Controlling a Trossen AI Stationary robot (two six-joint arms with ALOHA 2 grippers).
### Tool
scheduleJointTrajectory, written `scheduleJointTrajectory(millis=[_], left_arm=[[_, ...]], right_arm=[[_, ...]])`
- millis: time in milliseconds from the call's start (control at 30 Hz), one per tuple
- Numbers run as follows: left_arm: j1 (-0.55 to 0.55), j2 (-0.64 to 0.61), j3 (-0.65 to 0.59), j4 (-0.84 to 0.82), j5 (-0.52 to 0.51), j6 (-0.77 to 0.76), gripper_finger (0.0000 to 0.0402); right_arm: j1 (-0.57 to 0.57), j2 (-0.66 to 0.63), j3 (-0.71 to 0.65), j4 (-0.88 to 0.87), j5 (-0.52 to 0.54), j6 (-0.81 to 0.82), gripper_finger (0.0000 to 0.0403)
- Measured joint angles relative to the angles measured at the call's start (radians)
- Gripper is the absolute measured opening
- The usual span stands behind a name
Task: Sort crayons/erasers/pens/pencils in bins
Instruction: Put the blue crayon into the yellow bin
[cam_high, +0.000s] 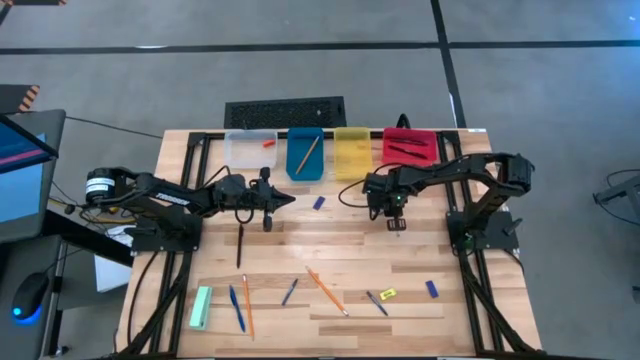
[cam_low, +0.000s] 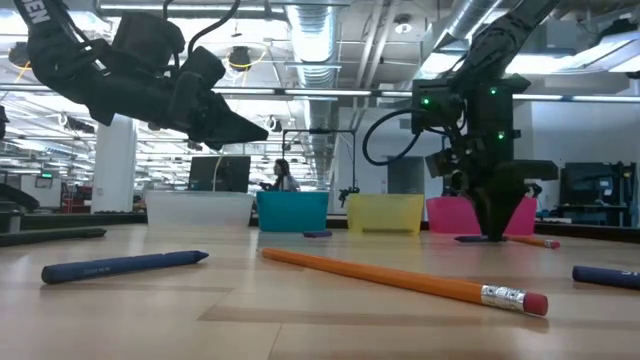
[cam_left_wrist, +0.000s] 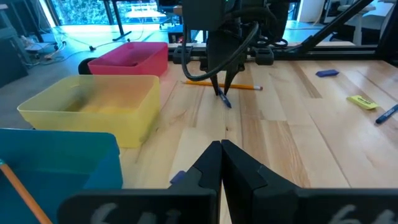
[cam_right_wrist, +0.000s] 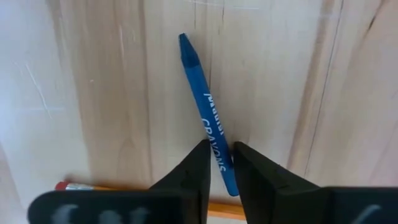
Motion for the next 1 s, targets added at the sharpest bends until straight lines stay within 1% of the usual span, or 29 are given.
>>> scheduleJointTrajectory(millis=[233,433,667,733,1000], left_arm=[[0.000,0.000,0.000,0.000,0.000,0.000,0.0000],[0.000,0.000,0.000,0.005,0.002,-0.002,0.0000],[0.000,0.000,0.000,0.007,0.017,-0.004,0.0000],[0.000,0.000,0.000,0.008,0.017,-0.005,0.0000],[0.000,0.000,0.000,0.005,0.017,-0.005,0.0000]], right_arm=[[0.000,0.000,0.000,0.003,0.000,0.006,0.0076],[-0.008,0.000,0.000,0.004,-0.005,0.093,0.0068],[-0.021,0.001,0.001,0.007,-0.036,0.211,0.0067],[-0.028,0.001,0.005,0.006,-0.064,0.250,0.0067],[-0.035,-0.011,0.004,0.013,-0.083,0.298,0.0067]])
